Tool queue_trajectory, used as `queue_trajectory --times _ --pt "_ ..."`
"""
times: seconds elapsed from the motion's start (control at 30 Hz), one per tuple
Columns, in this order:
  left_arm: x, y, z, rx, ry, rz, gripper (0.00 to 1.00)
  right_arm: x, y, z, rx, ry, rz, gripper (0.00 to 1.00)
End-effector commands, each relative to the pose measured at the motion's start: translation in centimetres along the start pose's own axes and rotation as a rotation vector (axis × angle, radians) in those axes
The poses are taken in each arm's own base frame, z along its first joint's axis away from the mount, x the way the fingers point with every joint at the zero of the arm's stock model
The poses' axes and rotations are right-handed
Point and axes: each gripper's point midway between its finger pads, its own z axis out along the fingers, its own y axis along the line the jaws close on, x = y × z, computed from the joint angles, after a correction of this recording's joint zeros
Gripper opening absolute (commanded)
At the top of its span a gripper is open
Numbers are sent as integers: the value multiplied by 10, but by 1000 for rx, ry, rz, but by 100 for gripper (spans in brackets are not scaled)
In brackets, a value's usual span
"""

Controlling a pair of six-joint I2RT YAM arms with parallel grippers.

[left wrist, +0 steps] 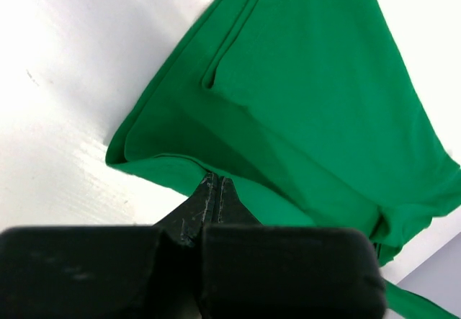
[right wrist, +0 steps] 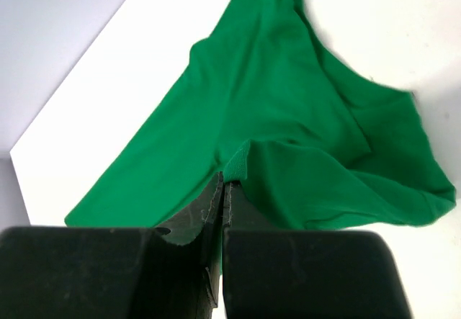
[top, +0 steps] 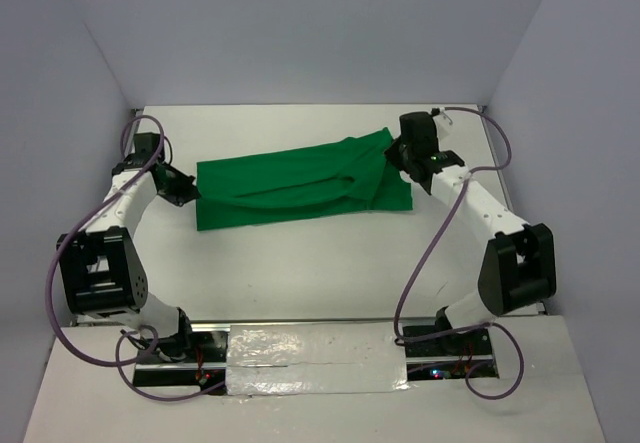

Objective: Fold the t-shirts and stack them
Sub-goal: Fold the other side of the tshirt into a rectangle

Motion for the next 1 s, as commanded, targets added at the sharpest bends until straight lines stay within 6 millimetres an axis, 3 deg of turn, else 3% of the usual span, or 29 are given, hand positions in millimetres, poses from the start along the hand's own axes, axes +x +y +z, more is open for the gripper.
queue_trajectory --times 0.0,0.37,0.53,0.67,0.7,0.73,0.8,0.83,0.87,0.97 --pt "-12 -6 8 -12 -28 -29 0 -23 29 11 -54 -47 -13 0" --pt "-16 -6 35 -44 -12 -46 0 -24 52 58 -43 -7 -60 0" --pt "-20 -5 47 -65 -7 -53 0 -23 52 79 -19 7 -67 0" --pt "-30 -8 56 -70 -8 -67 3 -26 58 105 -19 30 -40 0" --pt "-31 -6 63 -82 3 -71 8 -26 61 110 -33 46 -40 18" --pt "-39 -17 61 -57 -6 -68 33 -23 65 116 -52 71 -43 32" --pt "-41 -22 62 -62 30 -44 70 -14 77 127 -87 163 -61 64" --pt "-51 -36 54 -31 10 -22 92 -12 81 131 -95 178 -75 68" --pt "-54 -39 47 -28 2 -15 97 -6 78 127 -99 212 -91 75" --pt "-71 -48 26 -13 -65 1 99 5 66 112 -116 238 -107 76"
